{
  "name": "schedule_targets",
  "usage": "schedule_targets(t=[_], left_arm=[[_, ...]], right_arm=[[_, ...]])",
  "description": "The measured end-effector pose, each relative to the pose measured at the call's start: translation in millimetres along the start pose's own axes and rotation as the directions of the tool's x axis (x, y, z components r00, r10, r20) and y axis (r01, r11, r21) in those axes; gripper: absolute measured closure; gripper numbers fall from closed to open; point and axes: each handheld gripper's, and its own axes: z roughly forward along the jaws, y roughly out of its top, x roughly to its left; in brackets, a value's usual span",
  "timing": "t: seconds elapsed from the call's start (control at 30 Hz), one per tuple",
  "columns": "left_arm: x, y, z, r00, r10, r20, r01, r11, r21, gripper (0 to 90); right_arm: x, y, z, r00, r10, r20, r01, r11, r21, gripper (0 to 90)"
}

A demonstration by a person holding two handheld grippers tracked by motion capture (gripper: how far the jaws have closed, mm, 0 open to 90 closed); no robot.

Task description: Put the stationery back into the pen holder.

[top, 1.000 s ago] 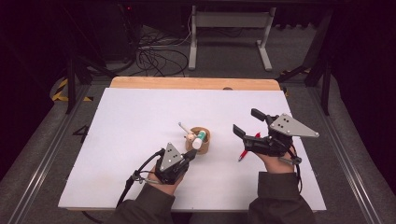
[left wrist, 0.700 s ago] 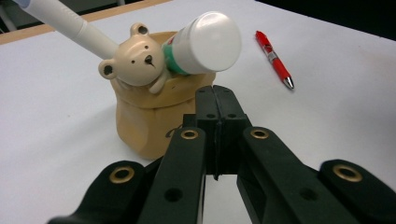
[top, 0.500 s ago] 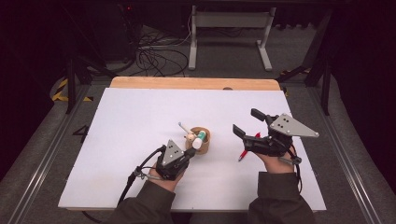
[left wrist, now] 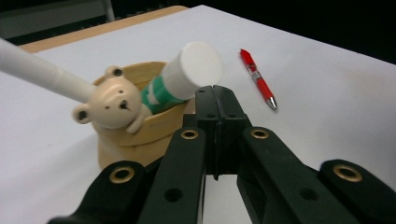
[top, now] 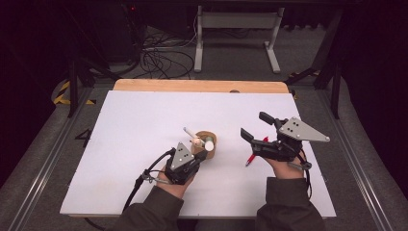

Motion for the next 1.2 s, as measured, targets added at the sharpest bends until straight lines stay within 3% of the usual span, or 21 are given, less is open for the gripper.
schedule_targets(t=[0.1,0.2,0.37,0.73,0.93,1.2], left_arm=[[1.9,4.0,4.9,1.0000,0.001,0.002,-0.001,0.9998,-0.019,89.9],[7.3,8.8,10.6,0.9997,-0.009,-0.022,0.008,0.9999,-0.012,89.9],[12.5,10.9,13.7,0.9994,-0.023,-0.028,0.022,0.9997,-0.012,89.9],[0.4,12.3,13.8,0.9997,-0.019,0.018,0.020,0.9992,-0.035,89.7],[-4.3,16.1,21.4,0.9999,-0.014,0.003,0.014,0.9991,-0.039,75.1],[-15.0,24.4,33.9,0.9994,-0.034,0.007,0.034,0.9989,-0.034,55.1]], right_arm=[[0.2,-0.3,0.7,1.0000,-0.004,-0.001,0.004,1.000,0.004,20.1],[0.3,-0.2,0.8,1.0000,-0.002,-0.001,0.002,1.000,0.003,20.1],[-0.8,-0.4,0.3,1.0000,-0.001,-0.001,0.001,1.000,0.002,20.1],[-0.9,0.1,-1.1,1.0000,0.003,0.005,-0.003,1.000,-0.004,20.4],[-1.9,0.2,-2.2,1.0000,0.002,0.007,-0.002,1.000,-0.004,20.4],[-2.6,0.5,-3.4,0.9999,0.001,0.010,-0.001,1.000,-0.008,20.4]])
